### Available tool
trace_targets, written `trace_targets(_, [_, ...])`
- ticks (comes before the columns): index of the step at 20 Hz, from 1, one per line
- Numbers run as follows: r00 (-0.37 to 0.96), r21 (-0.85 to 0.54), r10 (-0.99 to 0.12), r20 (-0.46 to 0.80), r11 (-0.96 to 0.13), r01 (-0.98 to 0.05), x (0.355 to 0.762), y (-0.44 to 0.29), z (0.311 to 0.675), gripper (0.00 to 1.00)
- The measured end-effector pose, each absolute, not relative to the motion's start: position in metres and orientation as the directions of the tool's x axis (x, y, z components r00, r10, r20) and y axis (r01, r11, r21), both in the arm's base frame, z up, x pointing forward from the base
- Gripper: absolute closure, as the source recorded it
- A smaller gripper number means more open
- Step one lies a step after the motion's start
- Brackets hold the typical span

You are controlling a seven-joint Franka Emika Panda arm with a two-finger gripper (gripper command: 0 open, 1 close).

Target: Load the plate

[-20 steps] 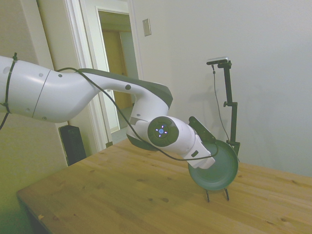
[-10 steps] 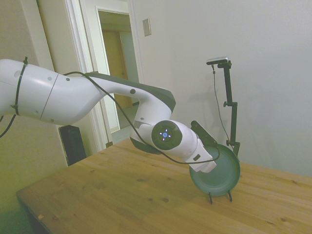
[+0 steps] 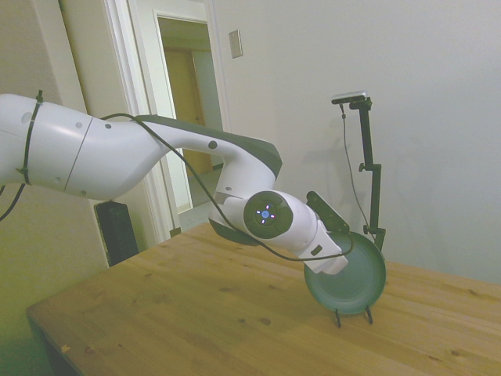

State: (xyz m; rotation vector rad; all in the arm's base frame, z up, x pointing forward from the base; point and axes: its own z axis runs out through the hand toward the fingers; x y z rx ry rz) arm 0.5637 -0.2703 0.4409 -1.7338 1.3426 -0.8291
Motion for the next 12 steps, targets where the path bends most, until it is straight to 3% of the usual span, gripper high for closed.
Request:
trace_targets(5, [0.231,-0.876,-0.972,0.040,-0.146,-0.459,0.563,-0.270,0.446,0.00])
trace_targets(12, [0.271,-0.866,-0.960,0.068,-0.192,-0.463,0.531,-0.251,0.498,0.00])
